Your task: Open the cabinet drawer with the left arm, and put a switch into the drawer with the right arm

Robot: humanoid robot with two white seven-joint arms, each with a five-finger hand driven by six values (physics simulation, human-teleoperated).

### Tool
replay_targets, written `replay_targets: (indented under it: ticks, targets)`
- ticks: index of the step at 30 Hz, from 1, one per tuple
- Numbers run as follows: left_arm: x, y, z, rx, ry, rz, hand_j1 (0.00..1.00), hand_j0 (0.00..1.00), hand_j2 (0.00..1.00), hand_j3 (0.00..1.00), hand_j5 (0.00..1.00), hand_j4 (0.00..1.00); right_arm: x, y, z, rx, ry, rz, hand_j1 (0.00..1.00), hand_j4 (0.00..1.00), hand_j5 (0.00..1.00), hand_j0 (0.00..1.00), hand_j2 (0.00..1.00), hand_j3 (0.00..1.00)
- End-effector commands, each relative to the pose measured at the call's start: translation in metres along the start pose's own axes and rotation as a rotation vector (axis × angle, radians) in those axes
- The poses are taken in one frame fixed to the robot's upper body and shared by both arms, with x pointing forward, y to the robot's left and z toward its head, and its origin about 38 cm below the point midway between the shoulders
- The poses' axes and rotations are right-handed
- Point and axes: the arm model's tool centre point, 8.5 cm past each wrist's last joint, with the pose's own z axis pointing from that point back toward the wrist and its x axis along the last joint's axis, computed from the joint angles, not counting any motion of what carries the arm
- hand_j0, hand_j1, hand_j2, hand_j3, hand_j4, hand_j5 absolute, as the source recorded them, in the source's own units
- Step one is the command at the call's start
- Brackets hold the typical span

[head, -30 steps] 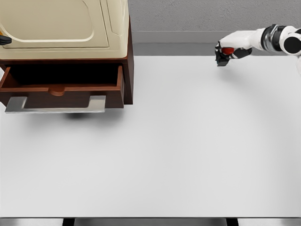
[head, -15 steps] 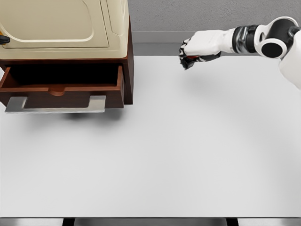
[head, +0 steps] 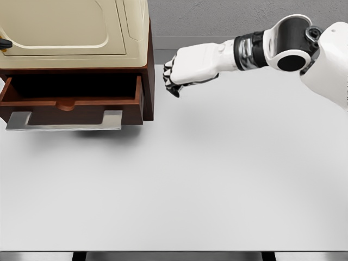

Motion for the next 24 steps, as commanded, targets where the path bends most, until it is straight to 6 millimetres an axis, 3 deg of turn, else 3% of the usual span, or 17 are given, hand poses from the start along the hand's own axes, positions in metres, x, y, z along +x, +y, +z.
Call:
replay_targets:
  ticks: [1, 12, 24]
  targets:
    - [0.0, 0.0, 0.0, 0.003, -0.003, 0.006, 1.0, 1.0, 1.0, 1.0, 1.0, 1.0, 0.011, -0.006, -0.014, -0.019, -0.055, -0.023, 0.42, 0.42, 0.42, 0.42, 0.42, 0.42]
    - [0.0, 0.0, 0.0, 0.002, -0.003, 0.006, 1.0, 1.0, 1.0, 1.0, 1.0, 1.0, 0.019, -0.053, -0.007, -0.085, -0.115, 0.013, 0.42, 0.42, 0.42, 0.42, 0.42, 0.42]
    - [-0.001, -0.001, -0.001, -0.001, -0.004, 0.007, 1.0, 1.0, 1.0, 1.0, 1.0, 1.0, 0.039, -0.105, -0.033, -0.126, -0.184, 0.104, 0.43, 0.43, 0.43, 0.43, 0.43, 0.43]
